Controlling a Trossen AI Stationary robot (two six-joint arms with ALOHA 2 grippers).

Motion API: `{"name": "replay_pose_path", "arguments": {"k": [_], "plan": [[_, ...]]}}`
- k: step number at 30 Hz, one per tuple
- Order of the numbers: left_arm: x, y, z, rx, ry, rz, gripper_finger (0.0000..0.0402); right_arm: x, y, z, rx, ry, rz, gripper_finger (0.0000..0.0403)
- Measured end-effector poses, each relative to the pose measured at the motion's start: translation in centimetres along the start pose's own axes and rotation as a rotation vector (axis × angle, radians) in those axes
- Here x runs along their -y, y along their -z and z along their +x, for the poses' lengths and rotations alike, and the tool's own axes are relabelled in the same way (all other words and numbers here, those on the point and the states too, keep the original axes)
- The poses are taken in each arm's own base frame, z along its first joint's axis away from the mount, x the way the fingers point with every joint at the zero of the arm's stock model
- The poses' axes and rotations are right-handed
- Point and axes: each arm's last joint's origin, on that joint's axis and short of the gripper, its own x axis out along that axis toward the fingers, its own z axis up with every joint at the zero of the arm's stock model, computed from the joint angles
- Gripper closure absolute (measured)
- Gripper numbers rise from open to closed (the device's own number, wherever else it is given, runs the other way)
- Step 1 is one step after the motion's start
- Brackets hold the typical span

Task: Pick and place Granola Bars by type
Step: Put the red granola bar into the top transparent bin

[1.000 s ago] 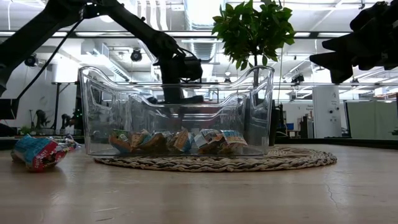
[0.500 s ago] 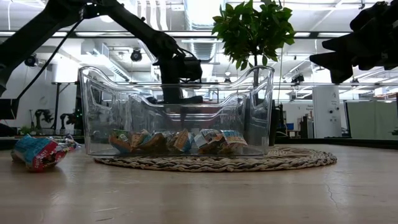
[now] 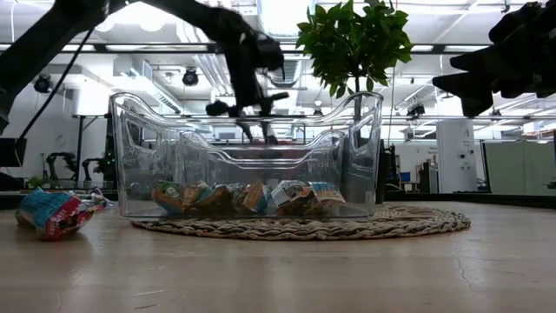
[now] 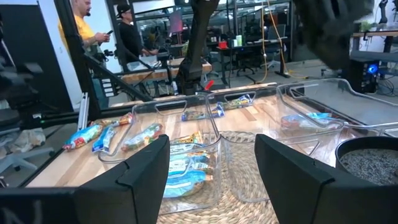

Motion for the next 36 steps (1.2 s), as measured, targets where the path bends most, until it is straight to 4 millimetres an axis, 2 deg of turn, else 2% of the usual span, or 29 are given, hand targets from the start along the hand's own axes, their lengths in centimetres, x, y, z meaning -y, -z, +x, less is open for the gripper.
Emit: {"name": "replay_pose_path", "arguments": {"k": [6,10,16,21,26,28,31,36], "plan": [[0.8,0.2,-6.4,0.014,0.039,0.185,0.0259,0.0,0.0,0.0,0.0,0.0,0.0,0.0179],[0.8,1.1,-10.7,0.016,0.059,0.353,0.0259,0.0,0.0,0.0,0.001,0.0,0.0,0.0179],[-0.3,3.6,-16.4,0.029,0.11,0.546,0.0259,0.0,0.0,0.0,0.0,0.0,0.0,0.0179],[-2.3,6.0,-20.5,0.038,0.166,0.608,0.0259,0.0,0.0,0.0,0.0,-0.001,0.0,0.0179],[-4.8,8.6,-23.3,0.048,0.219,0.771,0.0259,0.0,0.0,0.0,0.001,0.0,0.0,0.0179],[-5.7,9.8,-23.8,0.032,0.229,0.773,0.0259,0.0,0.0,0.0,0.001,-0.001,0.0,0.0179],[-6.9,11.7,-24.2,0.002,0.251,0.779,0.0259,0.0,0.0,0.0,0.001,0.0,0.0,0.0179],[-8.6,15.2,-23.8,-0.055,0.27,0.944,0.0259,0.0,0.0,0.0,0.001,0.0,0.0,0.0179]]}}
